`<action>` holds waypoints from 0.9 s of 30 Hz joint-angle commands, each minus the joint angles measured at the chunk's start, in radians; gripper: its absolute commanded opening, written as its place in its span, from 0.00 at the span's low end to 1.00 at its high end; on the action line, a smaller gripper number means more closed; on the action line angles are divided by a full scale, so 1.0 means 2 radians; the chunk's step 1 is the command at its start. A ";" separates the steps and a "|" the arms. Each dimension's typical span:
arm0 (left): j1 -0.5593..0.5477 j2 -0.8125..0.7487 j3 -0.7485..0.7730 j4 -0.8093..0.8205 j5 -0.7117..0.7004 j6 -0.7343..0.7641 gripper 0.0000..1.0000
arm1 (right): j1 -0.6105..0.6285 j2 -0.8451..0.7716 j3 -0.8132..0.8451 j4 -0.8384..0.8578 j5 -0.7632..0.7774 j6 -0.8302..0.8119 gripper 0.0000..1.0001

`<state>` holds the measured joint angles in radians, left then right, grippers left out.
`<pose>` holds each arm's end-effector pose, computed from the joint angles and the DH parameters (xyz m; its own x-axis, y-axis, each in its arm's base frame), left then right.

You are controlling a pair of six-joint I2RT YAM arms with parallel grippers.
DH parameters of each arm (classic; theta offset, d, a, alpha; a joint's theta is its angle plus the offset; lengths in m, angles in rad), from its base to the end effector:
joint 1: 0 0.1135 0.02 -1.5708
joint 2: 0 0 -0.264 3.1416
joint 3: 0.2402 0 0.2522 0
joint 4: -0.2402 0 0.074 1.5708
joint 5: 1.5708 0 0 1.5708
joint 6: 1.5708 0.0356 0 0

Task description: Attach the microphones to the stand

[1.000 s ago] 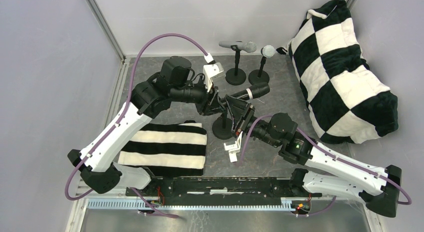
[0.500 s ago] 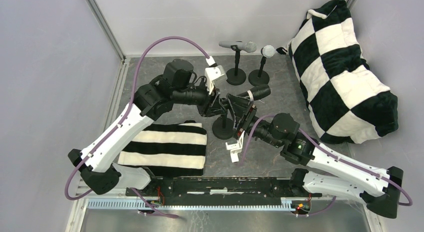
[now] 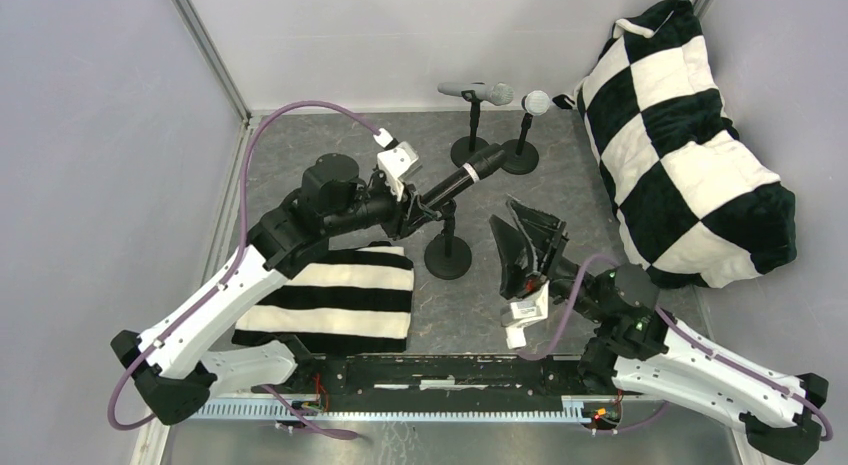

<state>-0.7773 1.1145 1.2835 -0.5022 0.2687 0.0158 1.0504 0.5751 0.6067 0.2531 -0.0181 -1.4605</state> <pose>0.1626 -0.1733 0.4154 -0.2196 0.2374 -0.9463 0.8586 0.5076 -0.0719 0.0723 0.1275 0.3556 0.8862 -0.4523 -0.1006 0.0424 0.2953 -0.9545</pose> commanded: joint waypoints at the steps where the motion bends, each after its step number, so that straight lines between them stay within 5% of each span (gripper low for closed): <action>1: 0.001 -0.032 -0.029 0.096 -0.027 -0.034 0.02 | 0.003 -0.028 -0.030 0.085 0.037 0.140 0.65; 5: 0.001 -0.053 -0.054 0.125 -0.018 -0.037 0.02 | 0.002 -0.039 -0.026 0.152 0.185 0.379 0.64; 11: 0.001 -0.083 -0.095 0.190 -0.006 -0.050 0.02 | 0.003 -0.008 0.045 0.050 0.317 0.618 0.78; 16: 0.001 -0.096 -0.119 0.235 0.002 -0.065 0.02 | 0.002 0.031 0.079 0.025 0.292 0.776 0.83; 27: 0.001 -0.115 -0.155 0.320 0.028 -0.103 0.02 | -0.012 0.106 0.085 0.132 0.183 1.043 0.82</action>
<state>-0.7765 0.9089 0.9840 -0.0124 0.2676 -0.1284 1.0386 0.7551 0.7654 0.3908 0.4248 0.3569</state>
